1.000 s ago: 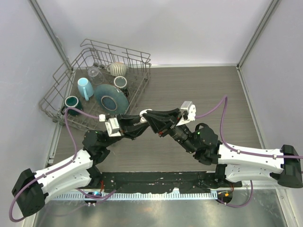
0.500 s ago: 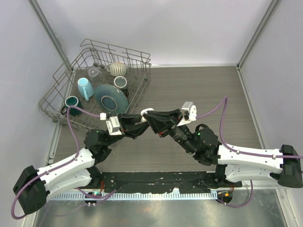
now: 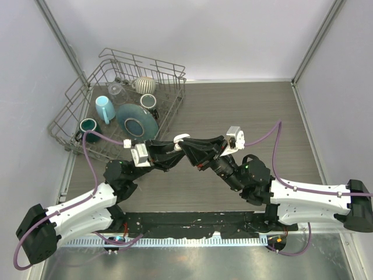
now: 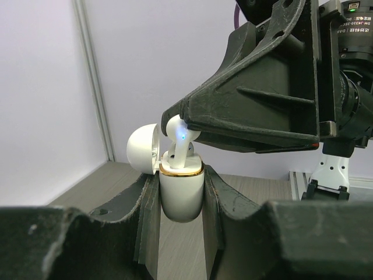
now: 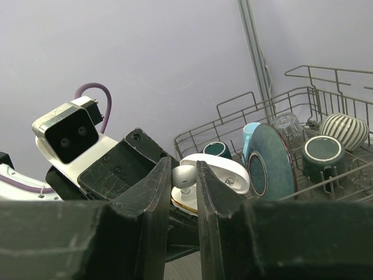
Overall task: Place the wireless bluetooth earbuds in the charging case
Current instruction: Place the earbud in the charging case.
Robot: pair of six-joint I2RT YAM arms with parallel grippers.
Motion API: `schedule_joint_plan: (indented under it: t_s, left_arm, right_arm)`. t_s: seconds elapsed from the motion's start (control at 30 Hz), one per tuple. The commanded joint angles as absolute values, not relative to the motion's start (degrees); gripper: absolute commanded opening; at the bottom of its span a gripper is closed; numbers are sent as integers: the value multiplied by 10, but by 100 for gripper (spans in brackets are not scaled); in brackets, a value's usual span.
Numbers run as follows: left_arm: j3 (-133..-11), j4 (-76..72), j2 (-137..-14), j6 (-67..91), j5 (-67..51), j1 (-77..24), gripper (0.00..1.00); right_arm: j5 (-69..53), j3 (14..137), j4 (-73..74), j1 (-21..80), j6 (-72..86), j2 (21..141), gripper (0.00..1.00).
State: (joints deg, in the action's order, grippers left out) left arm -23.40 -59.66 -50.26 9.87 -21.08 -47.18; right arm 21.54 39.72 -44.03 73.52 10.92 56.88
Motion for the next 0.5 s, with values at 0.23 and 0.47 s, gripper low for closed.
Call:
schedule_joint_plan:
  t_s: [0.23, 0.47]
  left_arm:
    - [-257, -670, -493, 93, -195, -471, 0]
    - [-255, -670, -491, 91, -199, -470, 0]
  right_arm:
    - [257, 430, -340, 742, 121, 576, 1]
    - [284, 446, -314, 742, 124, 582, 1]
